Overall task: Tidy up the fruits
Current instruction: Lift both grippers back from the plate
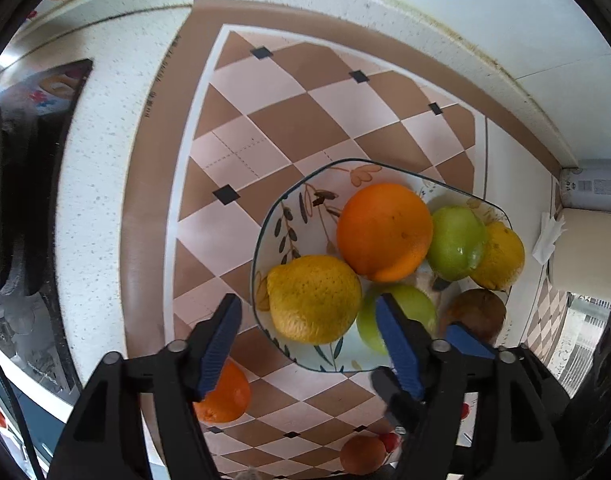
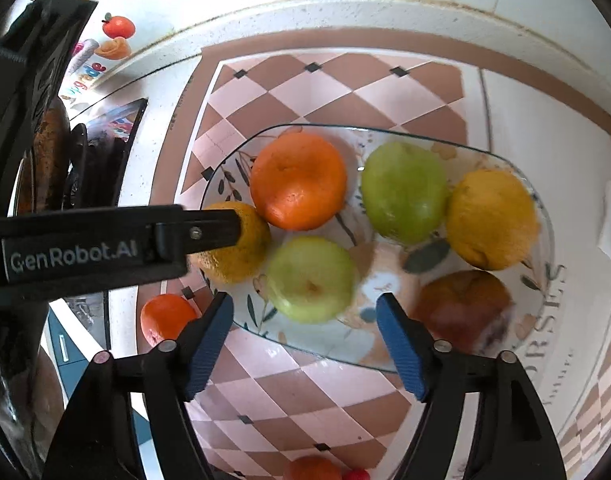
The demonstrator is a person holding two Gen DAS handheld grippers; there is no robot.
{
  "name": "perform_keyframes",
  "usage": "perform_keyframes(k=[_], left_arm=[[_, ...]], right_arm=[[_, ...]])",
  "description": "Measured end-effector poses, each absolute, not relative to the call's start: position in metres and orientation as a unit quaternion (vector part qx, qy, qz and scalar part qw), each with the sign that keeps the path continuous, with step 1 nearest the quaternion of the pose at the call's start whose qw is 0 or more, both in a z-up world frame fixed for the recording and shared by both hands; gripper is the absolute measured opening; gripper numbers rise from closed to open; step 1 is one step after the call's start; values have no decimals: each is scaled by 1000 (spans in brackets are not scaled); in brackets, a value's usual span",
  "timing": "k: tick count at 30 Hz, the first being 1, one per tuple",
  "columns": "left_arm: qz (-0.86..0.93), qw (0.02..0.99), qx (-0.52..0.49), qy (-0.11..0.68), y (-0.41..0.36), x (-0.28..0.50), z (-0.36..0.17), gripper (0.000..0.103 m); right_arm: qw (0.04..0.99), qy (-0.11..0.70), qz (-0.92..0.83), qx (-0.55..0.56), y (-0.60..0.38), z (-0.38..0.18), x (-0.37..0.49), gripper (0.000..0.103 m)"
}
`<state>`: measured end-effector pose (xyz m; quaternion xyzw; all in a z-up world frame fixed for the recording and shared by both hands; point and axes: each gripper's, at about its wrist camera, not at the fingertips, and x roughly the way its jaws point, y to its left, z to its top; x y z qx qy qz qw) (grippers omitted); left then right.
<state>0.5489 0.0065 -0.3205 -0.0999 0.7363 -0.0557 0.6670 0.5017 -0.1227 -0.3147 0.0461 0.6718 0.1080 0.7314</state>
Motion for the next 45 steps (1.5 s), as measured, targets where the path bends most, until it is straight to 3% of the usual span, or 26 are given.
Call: perform_keyframes(k=[2,5,8,11,13,45], left_arm=[[-55,675,-96,730,15,545,-312,70],[-45,697,-75,711,19,532,-297,84],[-36,718,-49,693,16,512,-282,85],[-23,739,-18,673,15,493,-269,87],[-19,748,-8,663,13,484,-263,98],[-42,859,5,510,1,335,-114,98]], right_arm=[[741,663,99,41,-129,-304,495,81],[754,652,66,37,-145,-292,483,81],[761,645,46,41,-160,-283,471,82],[768,639,30,41,-172,-274,458,93],[772,634,21,40,-178,-268,447,93],[855,516,6,48,-179,-120,297,93]])
